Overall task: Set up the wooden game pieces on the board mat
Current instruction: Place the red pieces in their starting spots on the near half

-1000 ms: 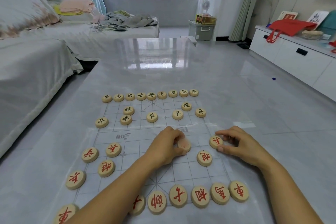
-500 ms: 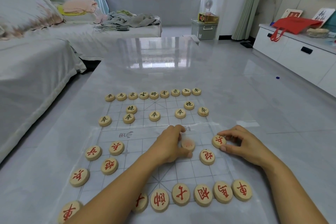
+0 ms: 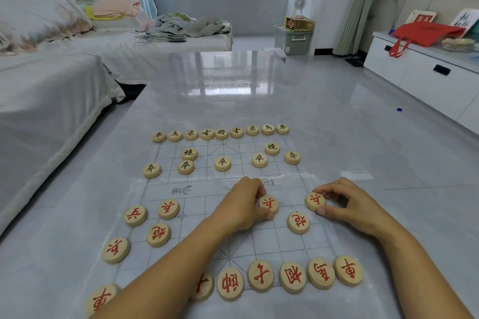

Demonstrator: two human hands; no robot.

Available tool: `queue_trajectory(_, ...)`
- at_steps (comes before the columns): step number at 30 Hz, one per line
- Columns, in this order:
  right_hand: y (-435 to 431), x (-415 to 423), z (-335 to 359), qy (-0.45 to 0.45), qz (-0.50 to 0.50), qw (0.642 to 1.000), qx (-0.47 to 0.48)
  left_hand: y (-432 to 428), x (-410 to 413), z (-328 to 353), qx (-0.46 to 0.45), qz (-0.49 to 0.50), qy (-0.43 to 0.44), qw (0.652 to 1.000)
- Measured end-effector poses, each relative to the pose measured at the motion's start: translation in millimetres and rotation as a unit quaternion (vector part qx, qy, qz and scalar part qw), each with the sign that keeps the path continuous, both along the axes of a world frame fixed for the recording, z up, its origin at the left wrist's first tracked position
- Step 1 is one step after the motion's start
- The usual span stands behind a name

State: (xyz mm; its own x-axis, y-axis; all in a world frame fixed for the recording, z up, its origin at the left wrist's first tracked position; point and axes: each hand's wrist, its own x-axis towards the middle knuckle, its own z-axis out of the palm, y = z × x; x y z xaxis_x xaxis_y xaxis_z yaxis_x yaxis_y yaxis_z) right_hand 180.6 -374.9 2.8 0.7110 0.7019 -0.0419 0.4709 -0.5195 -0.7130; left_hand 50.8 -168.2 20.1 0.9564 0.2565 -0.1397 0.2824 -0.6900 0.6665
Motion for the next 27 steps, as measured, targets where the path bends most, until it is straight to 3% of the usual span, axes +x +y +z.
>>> queue_trajectory(17,-1.0,-1.4,3.9,0.011,0.007,1.0,-0.009,-4.8,-1.2,-1.0,-0.01,0.003,-0.012,1.0)
queue_trajectory(21,-2.3,-2.8,5.6,0.014,-0.009,1.0,-0.002,18.4,-24.7,15.5,-0.009,0.013,-0.052,0.999)
queue_trajectory(24,-3.4,-4.6,10.0,0.033,-0.024,0.998,0.041,74.0,-65.5,29.7,0.022,0.062,-0.08,0.995)
queue_trajectory(27,8.8,-11.0,25.9,-0.025,-0.061,0.996,0.067,135.9,-114.8,38.2,0.076,0.17,-0.056,0.981)
